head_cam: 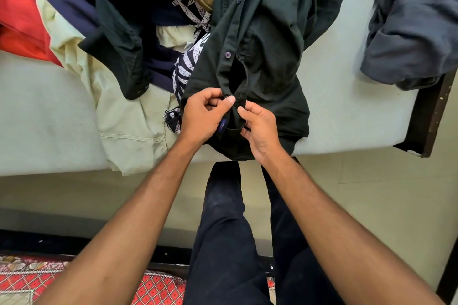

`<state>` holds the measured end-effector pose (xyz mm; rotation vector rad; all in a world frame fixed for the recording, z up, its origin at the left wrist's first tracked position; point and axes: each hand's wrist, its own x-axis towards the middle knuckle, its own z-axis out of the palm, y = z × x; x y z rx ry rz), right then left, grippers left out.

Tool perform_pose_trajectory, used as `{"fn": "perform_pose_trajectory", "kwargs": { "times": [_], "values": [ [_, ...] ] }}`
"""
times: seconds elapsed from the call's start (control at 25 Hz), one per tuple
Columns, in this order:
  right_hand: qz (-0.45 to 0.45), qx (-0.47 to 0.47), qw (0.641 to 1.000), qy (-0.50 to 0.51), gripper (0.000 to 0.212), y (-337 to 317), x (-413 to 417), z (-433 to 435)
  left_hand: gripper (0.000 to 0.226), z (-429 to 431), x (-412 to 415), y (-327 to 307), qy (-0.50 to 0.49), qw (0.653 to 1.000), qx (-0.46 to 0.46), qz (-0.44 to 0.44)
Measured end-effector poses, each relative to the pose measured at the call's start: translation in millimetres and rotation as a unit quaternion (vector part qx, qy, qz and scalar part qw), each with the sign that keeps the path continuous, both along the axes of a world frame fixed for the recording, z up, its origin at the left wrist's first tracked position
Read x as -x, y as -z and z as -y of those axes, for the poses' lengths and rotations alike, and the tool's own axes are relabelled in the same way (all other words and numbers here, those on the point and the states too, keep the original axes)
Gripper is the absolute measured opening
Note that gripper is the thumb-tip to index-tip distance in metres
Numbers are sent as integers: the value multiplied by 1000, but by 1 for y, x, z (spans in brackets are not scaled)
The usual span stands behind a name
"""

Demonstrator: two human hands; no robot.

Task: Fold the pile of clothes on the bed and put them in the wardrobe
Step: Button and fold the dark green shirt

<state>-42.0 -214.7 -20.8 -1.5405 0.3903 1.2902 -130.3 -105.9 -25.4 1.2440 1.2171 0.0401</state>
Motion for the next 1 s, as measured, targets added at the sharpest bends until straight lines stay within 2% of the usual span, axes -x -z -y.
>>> {"fn": "perform_pose_trajectory", "kwargs": {
  "times": [0.2,0.4,0.6,1.0],
  "values": [
    [25,32,999,-30,26,1,-3,7,14,3,-6,4,42,998,-42,-26],
    [115,48,988,-87,24,-9,-8,4,14,6,-4,0,8,1000,5,-21],
    [196,76,974,-86,21,-6,-7,-6,15,6,-5,-1,-10,999,35,-22],
    [164,84,983,-1,31,-2,0,-3,17,5,-18,1,0,999,3,-32]
  ]
}}
